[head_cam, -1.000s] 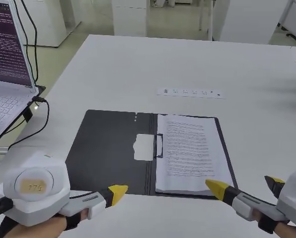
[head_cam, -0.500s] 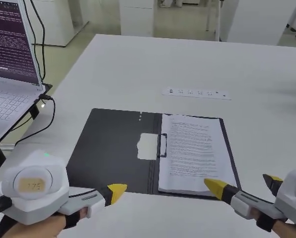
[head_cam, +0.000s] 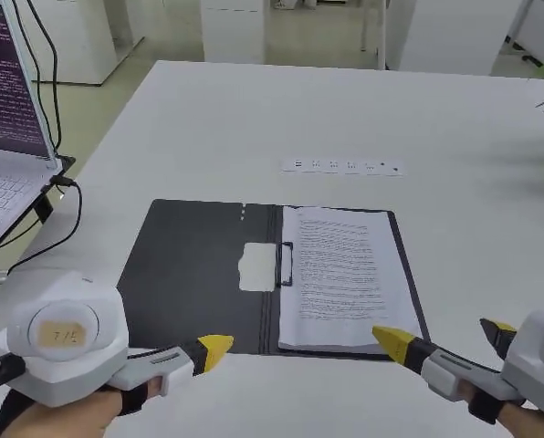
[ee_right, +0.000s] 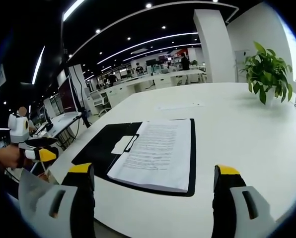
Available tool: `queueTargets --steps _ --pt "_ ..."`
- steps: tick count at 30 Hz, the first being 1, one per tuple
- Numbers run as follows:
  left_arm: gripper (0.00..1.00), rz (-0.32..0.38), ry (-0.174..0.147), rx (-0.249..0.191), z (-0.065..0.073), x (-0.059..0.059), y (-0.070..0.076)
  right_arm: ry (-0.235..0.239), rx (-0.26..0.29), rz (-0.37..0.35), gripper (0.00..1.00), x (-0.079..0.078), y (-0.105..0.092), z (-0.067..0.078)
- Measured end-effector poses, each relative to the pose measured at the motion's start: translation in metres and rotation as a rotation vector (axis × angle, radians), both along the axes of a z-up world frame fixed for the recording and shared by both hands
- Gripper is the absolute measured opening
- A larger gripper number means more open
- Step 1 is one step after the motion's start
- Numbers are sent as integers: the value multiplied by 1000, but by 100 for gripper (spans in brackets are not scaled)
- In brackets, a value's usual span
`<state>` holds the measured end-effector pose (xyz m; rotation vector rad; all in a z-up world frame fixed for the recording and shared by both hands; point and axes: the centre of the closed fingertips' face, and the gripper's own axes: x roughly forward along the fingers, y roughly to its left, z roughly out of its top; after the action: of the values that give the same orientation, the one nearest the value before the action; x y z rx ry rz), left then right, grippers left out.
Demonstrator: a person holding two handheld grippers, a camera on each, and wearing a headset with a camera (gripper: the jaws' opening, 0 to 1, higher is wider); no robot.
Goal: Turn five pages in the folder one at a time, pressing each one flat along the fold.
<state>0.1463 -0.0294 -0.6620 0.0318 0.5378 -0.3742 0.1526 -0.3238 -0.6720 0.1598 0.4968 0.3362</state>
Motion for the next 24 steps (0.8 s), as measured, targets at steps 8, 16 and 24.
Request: queueTargets --steps 8,16,24 --pt "99 -35 1 -1 -2 8 -12 -5 5 -27 100 -4 -9 1" --pt "99 -68 -1 2 -3 14 -22 -15 14 -46 100 -7 -10 6" --pt "99 -99 0 10 -3 19 -30 -19 21 -60 100 -8 -12 8"
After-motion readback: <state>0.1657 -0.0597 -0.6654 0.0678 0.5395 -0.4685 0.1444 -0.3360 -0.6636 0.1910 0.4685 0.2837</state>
